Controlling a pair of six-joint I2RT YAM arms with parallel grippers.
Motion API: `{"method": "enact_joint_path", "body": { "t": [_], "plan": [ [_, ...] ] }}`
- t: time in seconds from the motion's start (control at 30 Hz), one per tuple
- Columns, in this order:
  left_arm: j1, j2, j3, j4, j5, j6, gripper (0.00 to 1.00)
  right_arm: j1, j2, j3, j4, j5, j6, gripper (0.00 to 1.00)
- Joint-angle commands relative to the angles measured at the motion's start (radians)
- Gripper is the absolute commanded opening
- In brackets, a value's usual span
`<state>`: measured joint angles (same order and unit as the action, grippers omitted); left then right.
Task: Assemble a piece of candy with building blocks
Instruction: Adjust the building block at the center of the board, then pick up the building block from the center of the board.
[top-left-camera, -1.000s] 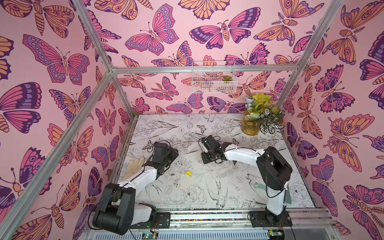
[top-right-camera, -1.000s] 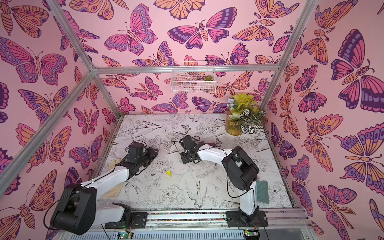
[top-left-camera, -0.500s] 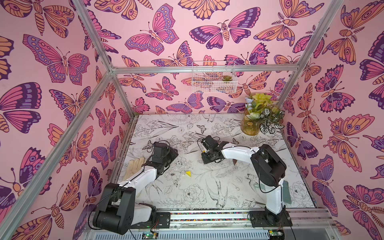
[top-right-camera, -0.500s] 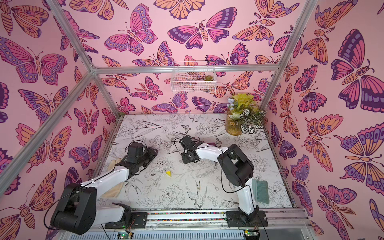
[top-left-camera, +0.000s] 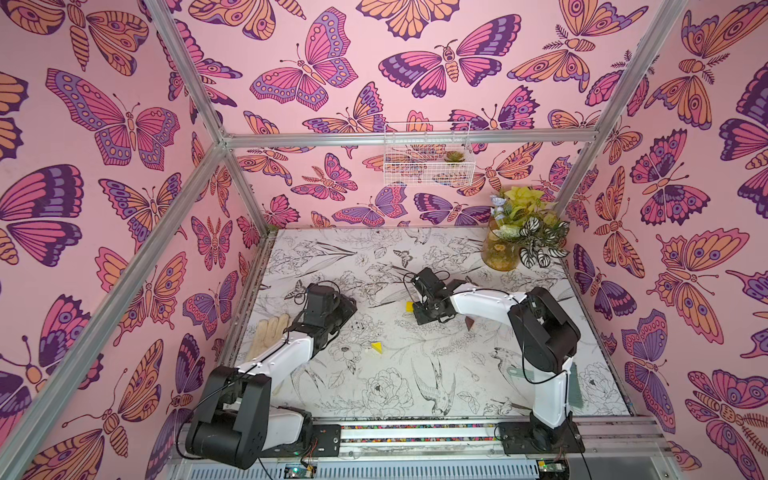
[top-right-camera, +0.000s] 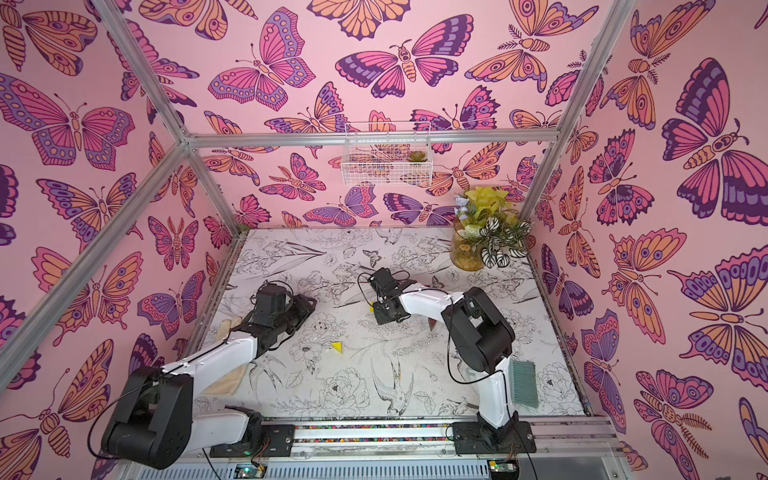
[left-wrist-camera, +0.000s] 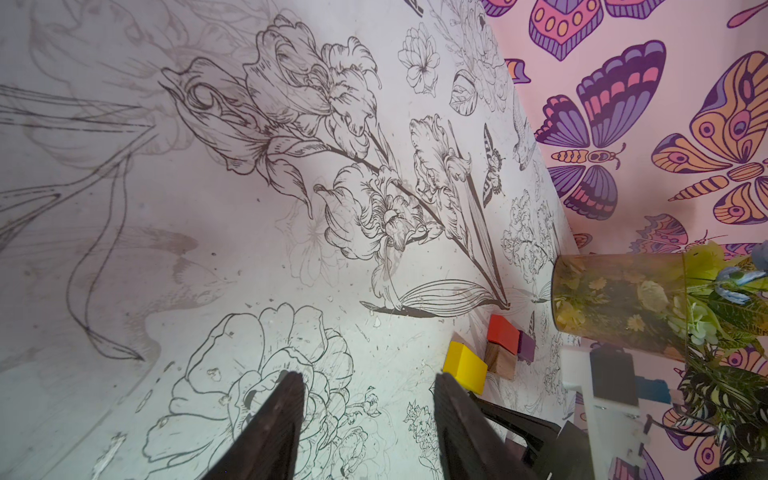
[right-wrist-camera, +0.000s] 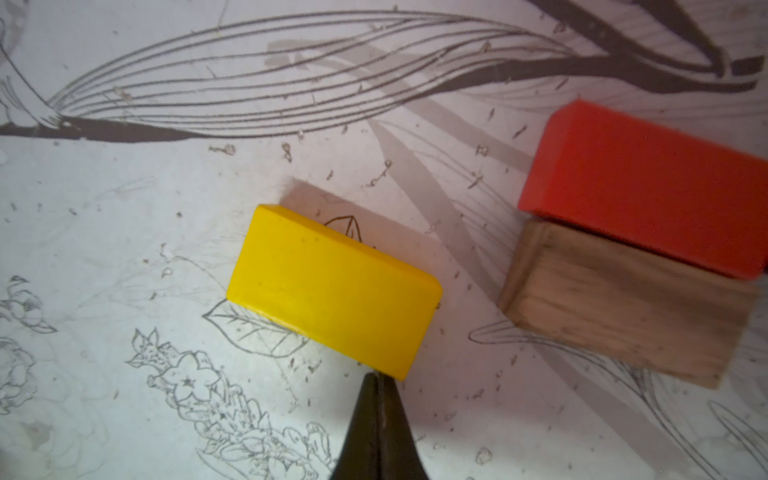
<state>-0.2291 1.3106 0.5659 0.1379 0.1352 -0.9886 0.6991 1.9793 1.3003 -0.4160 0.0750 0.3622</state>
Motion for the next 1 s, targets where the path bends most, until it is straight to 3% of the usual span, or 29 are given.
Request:
{"method": "enact_joint_path", "body": {
  "t": [0.0, 0.07, 0.1, 0.17, 0.33, 0.43, 0.53, 0.7, 0.97],
  "plan": [
    [0.007, 0.002, -0.002, 0.013, 0.009, -0.001, 0.54, -0.006, -0.049, -0.005, -0.029, 0.021, -0.014, 0.00],
    [0.010, -0.001, -0.006, 0.013, 0.010, -0.001, 0.54, -0.006, -0.071, -0.005, -0.035, 0.005, -0.010, 0.02],
    [0.012, -0.005, -0.007, 0.014, 0.012, -0.001, 0.54, -0.004, -0.091, -0.008, -0.034, -0.004, -0.006, 0.11],
    [0.016, -0.012, -0.013, 0.014, 0.012, 0.001, 0.54, -0.005, -0.143, -0.029, -0.012, -0.013, 0.009, 0.45],
    [0.028, -0.026, -0.022, 0.014, 0.015, 0.005, 0.55, -0.004, -0.193, -0.035, 0.017, -0.011, 0.063, 0.78],
    [0.029, -0.028, -0.024, 0.014, 0.020, 0.004, 0.55, 0.000, -0.146, 0.009, 0.002, -0.053, 0.113, 0.91],
    [0.033, -0.028, -0.030, 0.013, 0.025, 0.003, 0.55, 0.041, -0.098, 0.056, -0.024, -0.008, 0.138, 0.94],
    [0.043, -0.074, -0.051, 0.014, 0.024, 0.001, 0.55, 0.104, -0.043, 0.134, -0.103, 0.162, 0.235, 0.90],
    [0.056, -0.095, -0.055, 0.001, 0.035, 0.005, 0.56, 0.113, 0.018, 0.212, -0.180, 0.288, 0.331, 0.88]
  ]
}}
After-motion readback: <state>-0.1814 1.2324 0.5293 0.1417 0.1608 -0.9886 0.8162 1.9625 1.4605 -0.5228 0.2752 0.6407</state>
